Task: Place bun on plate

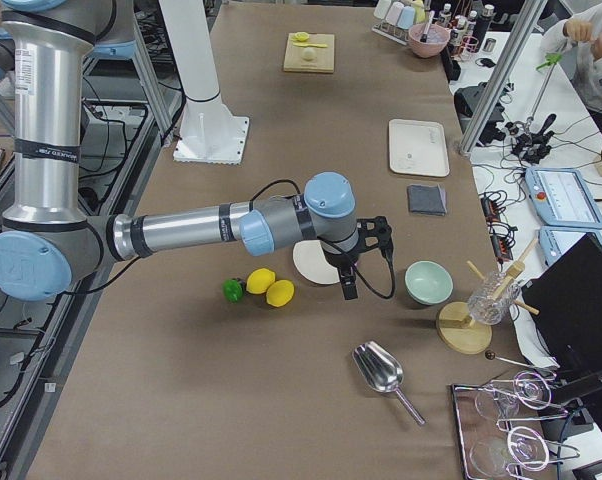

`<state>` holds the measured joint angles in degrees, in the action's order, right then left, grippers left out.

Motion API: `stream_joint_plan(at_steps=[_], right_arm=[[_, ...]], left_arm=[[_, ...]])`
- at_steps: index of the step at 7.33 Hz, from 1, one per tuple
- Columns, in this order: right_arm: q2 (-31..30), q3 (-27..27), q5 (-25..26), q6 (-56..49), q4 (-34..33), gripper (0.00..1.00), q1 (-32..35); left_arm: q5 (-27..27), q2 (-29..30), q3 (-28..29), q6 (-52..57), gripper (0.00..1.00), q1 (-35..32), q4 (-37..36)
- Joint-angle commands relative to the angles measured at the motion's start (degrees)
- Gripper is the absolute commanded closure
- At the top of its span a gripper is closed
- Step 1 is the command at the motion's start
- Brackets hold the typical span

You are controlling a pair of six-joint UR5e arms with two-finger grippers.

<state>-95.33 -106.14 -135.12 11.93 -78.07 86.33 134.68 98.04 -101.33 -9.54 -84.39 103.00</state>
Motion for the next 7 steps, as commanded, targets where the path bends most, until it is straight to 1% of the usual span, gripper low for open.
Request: stream_joint_plan(at_steps=[1,2,3,4,5,6,7], right_arm=[[-0.21,0.23,-2.96,7.29,4.83,0.0,-3.16],[0.48,0.15,-1.39,15.93,6.43,0.0,-7.37],[0.14,0.75,2.37,23.24,11.66,0.01,-12.19],[0.05,2.85,5.01,28.71,16.5,0.01,-16.42],[-0.12,8.26,6.08,29.63,24.21,0.02,-18.2],[-0.12,14.76,6.01,31.99,33.94,0.04,-19.0],[-0.12,19.78,6.01,36.71,42.65,0.06,-20.23]], left_arm=[[4.09,-0.04,-0.45,-0.66,0.02,0.63,3.43],[4.19,0.04,-0.36,-0.66,0.02,1.41,3.43],[4.19,0.04,-0.45,-0.66,0.02,2.29,3.35],[4.1,-0.04,-0.45,-0.66,0.02,2.91,3.34],[4.1,-0.04,-0.54,-0.66,0.02,2.92,3.43],[4.19,-0.04,-0.54,-0.66,0.02,3.0,3.52],[4.19,-0.57,-0.71,-0.66,0.02,3.0,3.52]])
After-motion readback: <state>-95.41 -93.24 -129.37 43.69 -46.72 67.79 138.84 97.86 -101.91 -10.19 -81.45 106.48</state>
